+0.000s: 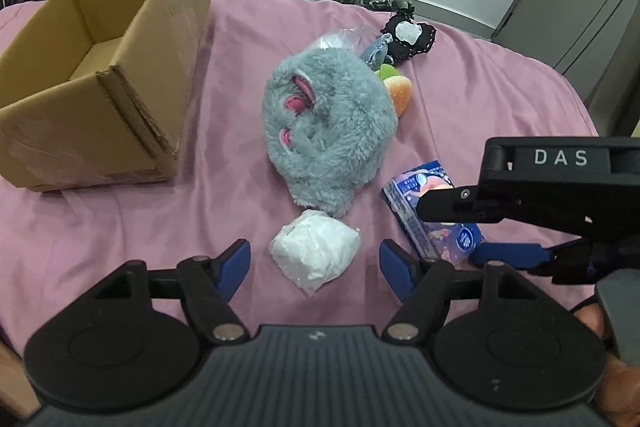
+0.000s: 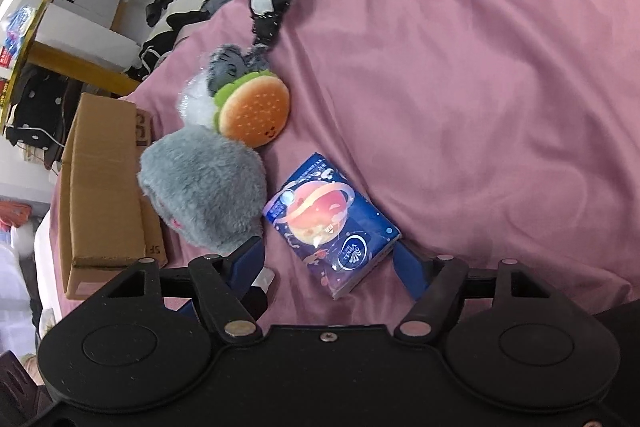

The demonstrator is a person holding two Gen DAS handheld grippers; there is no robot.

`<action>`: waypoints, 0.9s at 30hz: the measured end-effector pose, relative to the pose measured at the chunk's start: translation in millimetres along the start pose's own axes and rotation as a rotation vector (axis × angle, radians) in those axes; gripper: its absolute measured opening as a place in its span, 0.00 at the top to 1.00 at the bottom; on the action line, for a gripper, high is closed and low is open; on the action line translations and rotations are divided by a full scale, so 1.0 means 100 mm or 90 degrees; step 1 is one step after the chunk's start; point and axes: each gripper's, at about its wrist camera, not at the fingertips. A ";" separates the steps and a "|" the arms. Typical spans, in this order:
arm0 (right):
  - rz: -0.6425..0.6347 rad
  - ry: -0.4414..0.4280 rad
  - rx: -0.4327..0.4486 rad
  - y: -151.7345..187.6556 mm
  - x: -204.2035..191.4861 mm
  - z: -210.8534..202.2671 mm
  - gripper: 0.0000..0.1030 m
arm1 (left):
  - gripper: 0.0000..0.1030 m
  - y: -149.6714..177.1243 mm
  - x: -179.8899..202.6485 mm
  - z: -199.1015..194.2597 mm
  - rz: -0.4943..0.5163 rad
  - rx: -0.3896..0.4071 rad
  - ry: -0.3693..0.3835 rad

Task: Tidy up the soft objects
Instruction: 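Reach the left tool to the white tissue ball while the right tool reaches the blue tissue pack, then close the left tool on the tissue ball while the right tool grasps the tissue pack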

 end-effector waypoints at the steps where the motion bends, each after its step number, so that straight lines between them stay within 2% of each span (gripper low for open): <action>1: 0.000 0.000 -0.006 -0.01 0.00 0.03 0.32 | 0.32 0.00 0.01 0.02 0.002 0.003 -0.001; 7: 0.001 0.001 -0.022 -0.03 0.02 0.13 0.31 | 0.34 -0.02 0.09 0.12 0.023 0.014 -0.027; 8: 0.004 0.000 -0.024 -0.04 0.03 0.15 0.30 | 0.37 -0.02 0.08 0.14 0.019 0.009 -0.030; 9: 0.006 -0.003 -0.025 -0.04 0.04 0.15 0.26 | 0.47 -0.02 0.07 0.16 0.014 0.003 -0.033; 12: 0.006 -0.016 -0.024 -0.07 0.03 0.20 0.17 | 0.48 0.00 0.02 0.18 -0.003 0.000 -0.033; 14: -0.004 -0.012 -0.024 -0.07 -0.01 0.22 0.16 | 0.48 0.00 0.01 0.14 -0.002 0.009 -0.042; 18: -0.046 0.027 -0.025 -0.04 -0.11 0.24 0.16 | 0.48 -0.02 -0.07 0.09 -0.022 0.016 -0.036; 21: -0.109 0.085 -0.013 -0.01 -0.27 0.21 0.16 | 0.48 -0.04 -0.15 0.07 -0.040 0.020 -0.045; 27: -0.170 0.157 -0.017 -0.05 -0.39 0.27 0.16 | 0.48 -0.05 -0.27 0.04 -0.060 0.021 -0.047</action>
Point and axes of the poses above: each gripper's, at about its wrist camera, not at the fingertips, and z roughly the way its jaws point, x to its right, y to its underside, and after that the axes turned 12 degrees about -y, right-handed
